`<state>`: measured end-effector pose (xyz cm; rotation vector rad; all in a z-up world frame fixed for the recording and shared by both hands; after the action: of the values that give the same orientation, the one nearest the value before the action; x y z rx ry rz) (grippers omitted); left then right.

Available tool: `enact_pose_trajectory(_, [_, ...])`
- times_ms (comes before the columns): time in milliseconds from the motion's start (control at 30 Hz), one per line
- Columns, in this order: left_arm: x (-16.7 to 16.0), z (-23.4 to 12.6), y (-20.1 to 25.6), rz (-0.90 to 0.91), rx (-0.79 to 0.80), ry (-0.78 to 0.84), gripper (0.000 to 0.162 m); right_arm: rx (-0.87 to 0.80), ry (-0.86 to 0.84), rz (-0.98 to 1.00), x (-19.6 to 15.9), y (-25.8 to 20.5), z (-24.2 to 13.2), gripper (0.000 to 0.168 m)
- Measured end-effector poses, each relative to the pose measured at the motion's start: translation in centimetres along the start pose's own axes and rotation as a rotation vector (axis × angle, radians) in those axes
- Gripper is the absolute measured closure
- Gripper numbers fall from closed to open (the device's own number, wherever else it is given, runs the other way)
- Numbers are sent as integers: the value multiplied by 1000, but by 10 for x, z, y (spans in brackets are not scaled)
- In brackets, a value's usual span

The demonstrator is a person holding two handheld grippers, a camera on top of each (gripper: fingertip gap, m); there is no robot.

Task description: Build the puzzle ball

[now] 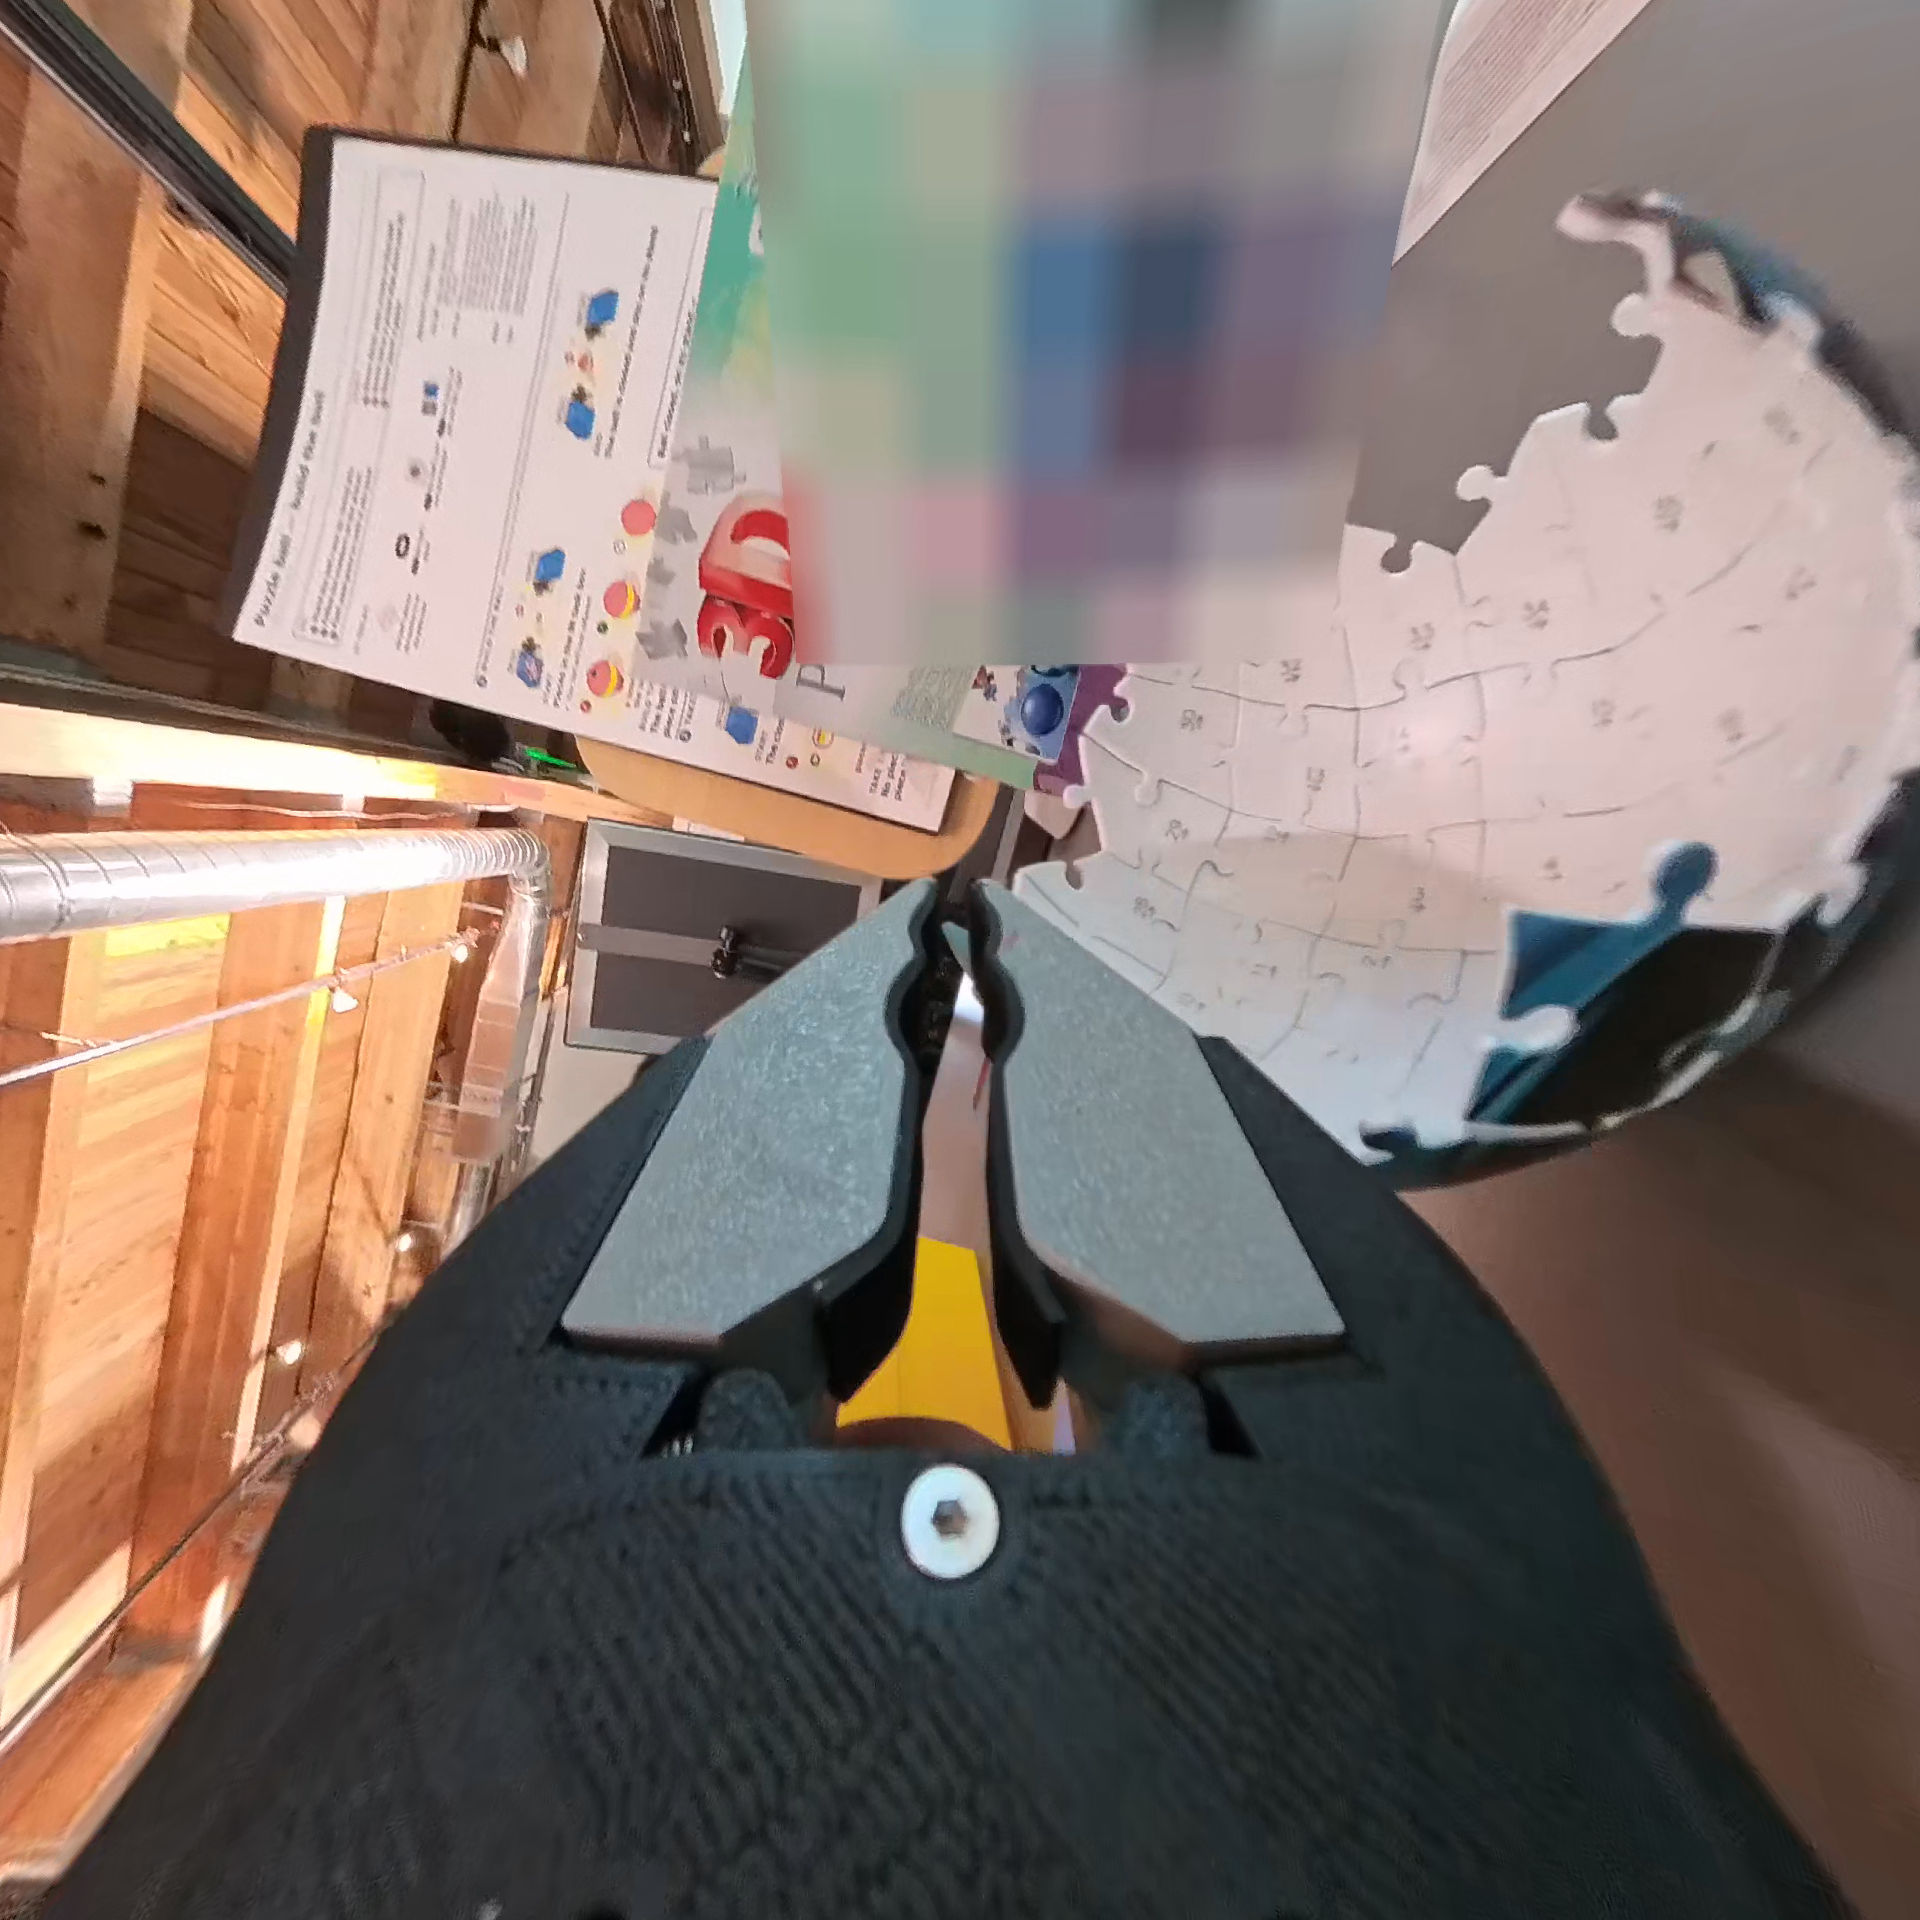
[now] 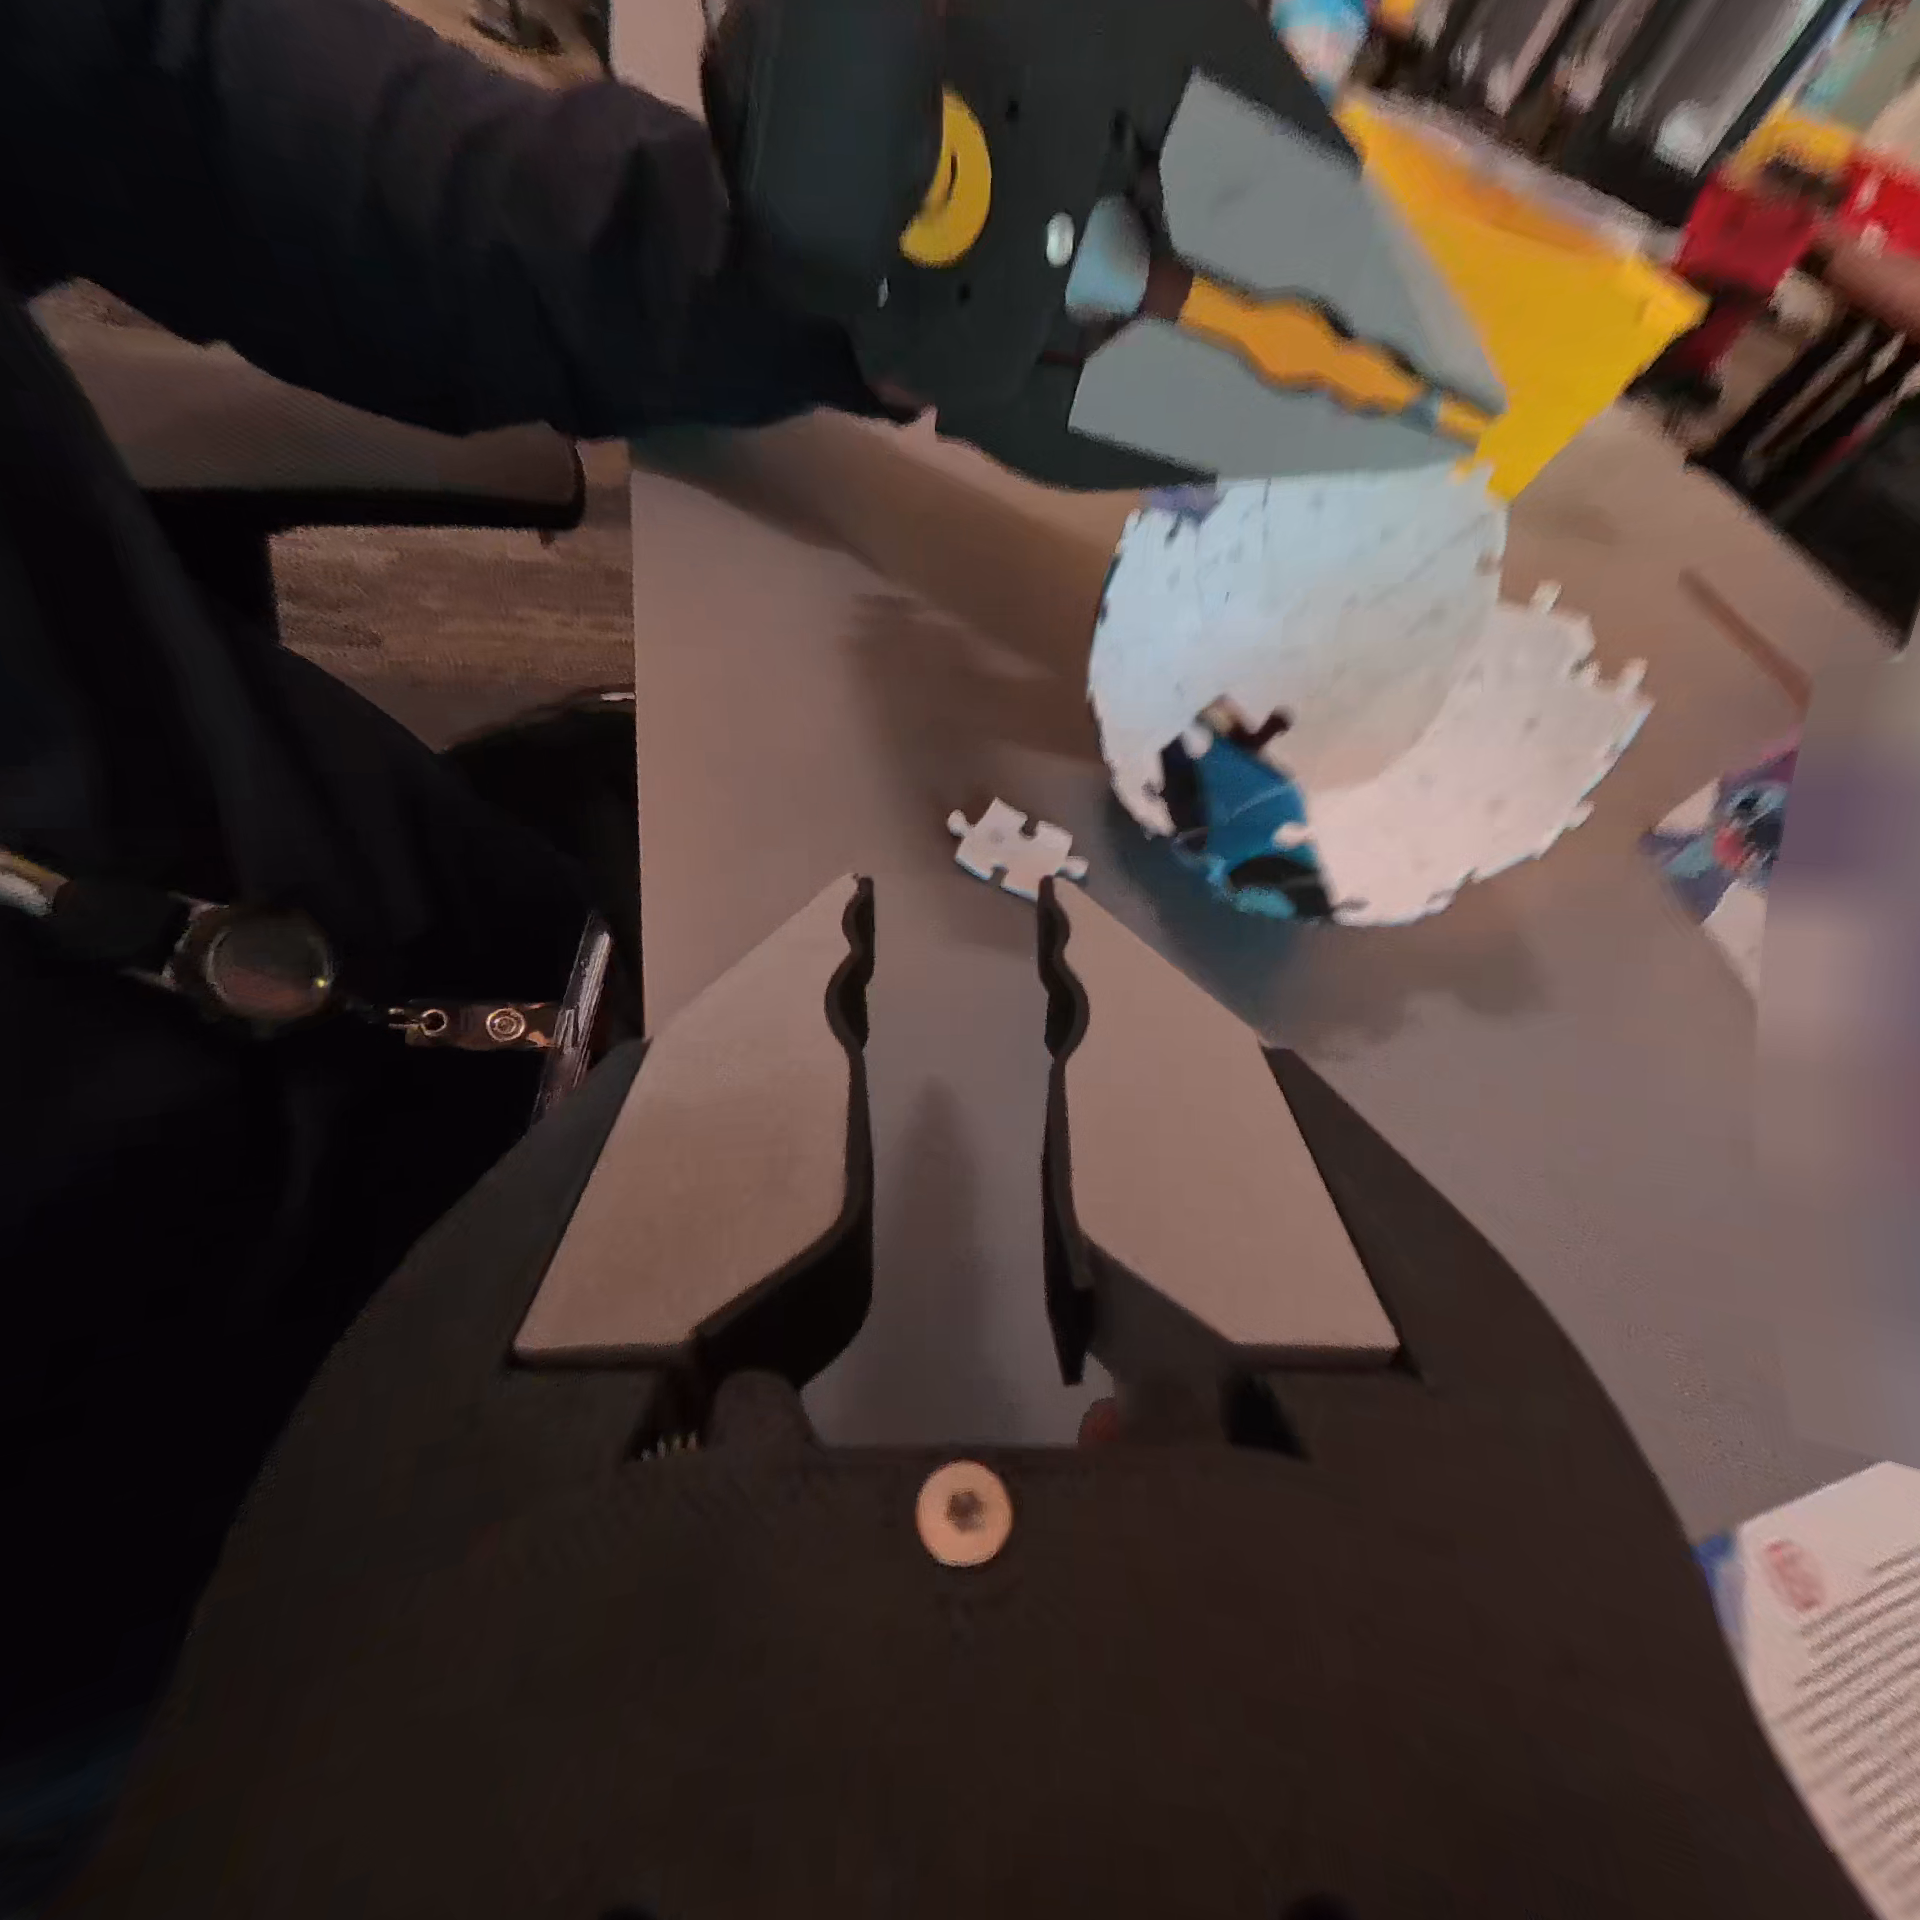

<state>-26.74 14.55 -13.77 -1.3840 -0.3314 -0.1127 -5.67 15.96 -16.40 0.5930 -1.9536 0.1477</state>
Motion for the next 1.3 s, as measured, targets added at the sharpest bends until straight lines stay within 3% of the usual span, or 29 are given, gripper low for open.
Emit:
enact_pose_trajectory(133, [-5,3,1,-8,-3,-43,160,-119,-136,74,-3,3,22,130])
enact_pose_trajectory(533, [-27,0,1,-35,-19,-129,159,-139,-288,117,-1,25,66,119])
enact_pose_trajectory(667, [-32,-1,-1,-49,-17,-148,159,-112,-293,196,1,28,75,124])
enact_pose_trajectory(767, [-33,-3,0,-46,-15,-159,158,-89,-291,246,2,28,78,137])
enact_pose_trajectory(967, [-33,-10,-1,-60,-16,-173,158,-125,-306,177,2,28,77,162])
enact_pose_trajectory(1133, [-32,-12,-6,-82,-7,-173,154,-143,-264,168,2,28,67,164])
enact_pose_trajectory(1300, [-30,-15,-7,-84,-2,-165,154,-134,-241,218,-3,31,49,147])
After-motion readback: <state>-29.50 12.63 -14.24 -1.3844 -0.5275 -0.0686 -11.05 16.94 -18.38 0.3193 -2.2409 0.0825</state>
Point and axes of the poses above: each gripper's, where its closed fingertips meet, z out along the fingers, x out of its top, y = z × x across the jaws, the point moved 8 cm from there along -z, back along the fingers, and after that the axes turned 10 degrees about x, right-handed, at the moved point
